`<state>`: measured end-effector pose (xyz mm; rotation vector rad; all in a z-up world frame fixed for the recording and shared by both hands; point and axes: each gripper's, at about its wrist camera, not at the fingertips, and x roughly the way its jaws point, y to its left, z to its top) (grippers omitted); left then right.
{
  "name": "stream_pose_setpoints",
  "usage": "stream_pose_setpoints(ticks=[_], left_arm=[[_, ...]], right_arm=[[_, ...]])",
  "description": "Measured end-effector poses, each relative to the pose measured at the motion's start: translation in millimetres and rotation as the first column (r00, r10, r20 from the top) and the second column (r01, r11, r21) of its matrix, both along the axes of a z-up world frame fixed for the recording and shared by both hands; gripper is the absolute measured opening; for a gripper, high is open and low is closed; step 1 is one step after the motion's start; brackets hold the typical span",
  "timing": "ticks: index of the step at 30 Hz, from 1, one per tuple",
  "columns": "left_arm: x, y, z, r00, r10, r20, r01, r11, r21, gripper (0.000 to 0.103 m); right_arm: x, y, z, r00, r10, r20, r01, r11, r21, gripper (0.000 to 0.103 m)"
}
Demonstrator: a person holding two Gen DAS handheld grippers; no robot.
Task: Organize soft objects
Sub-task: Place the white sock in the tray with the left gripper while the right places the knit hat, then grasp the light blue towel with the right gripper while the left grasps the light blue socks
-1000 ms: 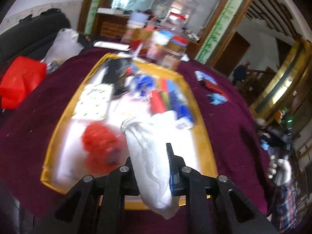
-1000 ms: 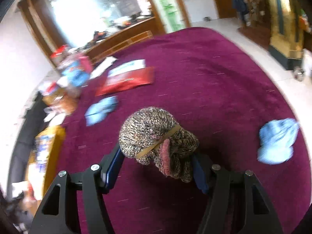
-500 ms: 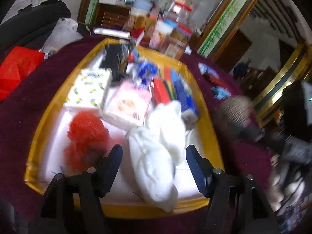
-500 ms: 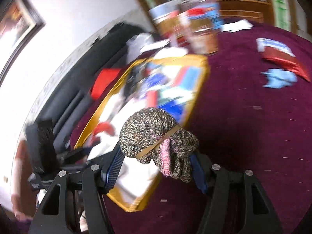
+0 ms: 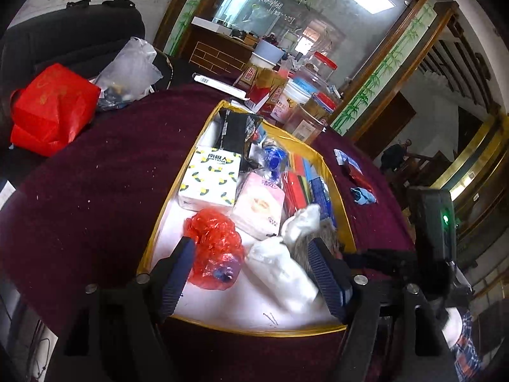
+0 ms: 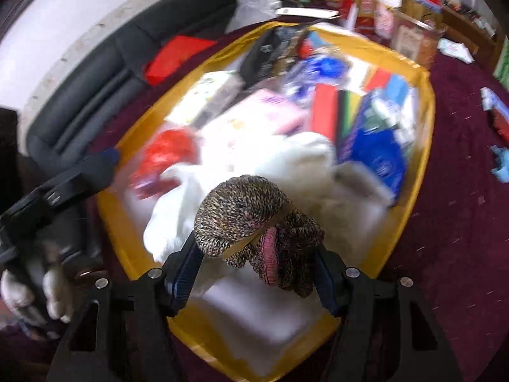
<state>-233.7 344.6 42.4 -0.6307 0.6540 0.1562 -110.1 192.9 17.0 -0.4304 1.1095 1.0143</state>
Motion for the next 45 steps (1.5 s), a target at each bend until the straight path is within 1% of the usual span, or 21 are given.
stream_pose_setpoints(ticks=[4, 9, 10, 13, 15, 18, 20, 22, 23, 24, 26, 27, 28, 29, 31, 34, 36, 38, 41, 42, 45], left_arm=[[-3, 0, -3, 1.000, -0.004, -0.002, 0.004, 1.000, -0.010, 0.077], [-4, 0, -5, 1.000, -0.002, -0.016, 0.002, 1.000, -0.003, 0.077], [-4, 1, -5, 1.000, -0.001, -0.019, 0.001, 1.000, -0.005, 0.077], [-6, 1, -6, 1.000, 0.003, -0.015, -0.003, 1.000, -0.007, 0.077], [-7, 1, -5, 1.000, 0.009, -0.007, -0.009, 1.000, -0.009, 0.077], [-9, 2, -4, 1.000, 0.022, 0.008, -0.022, 1.000, -0.017, 0.077], [-11, 4, -3, 0.999, 0.035, 0.017, -0.035, 0.999, -0.022, 0.077], [-14, 7, -2, 0.998, 0.052, 0.024, -0.051, 0.998, -0.024, 0.077], [-17, 9, -1, 0.998, 0.063, 0.028, -0.062, 0.998, -0.025, 0.077], [-19, 11, -1, 0.997, 0.074, 0.031, -0.073, 0.997, -0.025, 0.077], [-23, 13, 1, 0.995, 0.090, 0.029, -0.090, 0.996, -0.021, 0.077], [-23, 14, 1, 0.995, 0.095, 0.024, -0.095, 0.995, -0.015, 0.077], [-24, 12, 1, 0.995, 0.097, 0.019, -0.097, 0.995, -0.002, 0.077], [-23, 10, 2, 0.995, 0.097, 0.013, -0.097, 0.995, 0.016, 0.077], [-21, 2, 5, 0.996, 0.093, 0.004, -0.093, 0.994, 0.062, 0.077], [-16, -15, 11, 0.996, 0.090, -0.006, -0.088, 0.980, 0.176, 0.077], [-11, -28, 15, 0.996, 0.090, -0.018, -0.082, 0.961, 0.263, 0.078], [-7, -40, 17, 0.996, 0.083, -0.031, -0.068, 0.944, 0.323, 0.078], [-2, -53, 20, 0.996, 0.077, -0.047, -0.054, 0.924, 0.377, 0.079], [-1, -58, 20, 0.996, 0.074, -0.053, -0.047, 0.917, 0.397, 0.079], [4, -70, 21, 0.995, 0.066, -0.071, -0.029, 0.901, 0.433, 0.079]], right_arm=[[7, 5, -1, 0.995, -0.026, 0.100, 0.032, 0.998, -0.057, 0.064], [-8, 7, -4, 0.975, 0.006, 0.224, 0.019, 0.994, -0.110, 0.066], [-12, 6, -4, 0.973, 0.014, 0.229, 0.012, 0.994, -0.112, 0.067], [-23, 5, -2, 0.979, 0.062, 0.195, -0.040, 0.992, -0.117, 0.068], [-27, 1, 5, 0.976, 0.074, 0.205, -0.054, 0.994, -0.098, 0.073], [-28, -15, 23, 0.976, 0.030, 0.216, -0.027, 0.999, -0.017, 0.075], [-28, -21, 34, 0.985, 0.016, 0.171, -0.027, 0.998, 0.060, 0.076], [-24, -24, 39, 0.998, 0.026, 0.058, -0.034, 0.988, 0.150, 0.076], [-20, -23, 37, 0.998, 0.047, -0.037, -0.039, 0.980, 0.194, 0.076], [-16, -21, 31, 0.987, 0.074, -0.144, -0.039, 0.973, 0.230, 0.076], [-16, -15, 18, 0.957, 0.105, -0.270, -0.034, 0.966, 0.256, 0.076], [-17, -12, 12, 0.948, 0.110, -0.298, -0.033, 0.967, 0.251, 0.076], [-18, -9, 8, 0.953, 0.099, -0.287, -0.030, 0.972, 0.235, 0.076], [-17, -7, 4, 0.968, 0.064, -0.243, -0.015, 0.980, 0.200, 0.076], [-21, -8, 4, 0.980, 0.038, -0.195, -0.002, 0.983, 0.183, 0.076], [-25, -11, 7, 0.988, 0.030, -0.154, -0.005, 0.986, 0.166, 0.076], [-29, -21, 15, 0.993, 0.021, -0.114, -0.001, 0.985, 0.171, 0.076], [-29, -34, 23, 0.997, 0.002, -0.077, 0.013, 0.981, 0.193, 0.076], [-26, -63, 37, 0.999, -0.038, -0.023, 0.042, 0.971, 0.235, 0.078], [-25, -74, 41, 0.998, -0.060, 0.005, 0.057, 0.968, 0.244, 0.081], [-19, -102, 49, 0.990, -0.127, 0.068, 0.106, 0.961, 0.255, 0.084]])
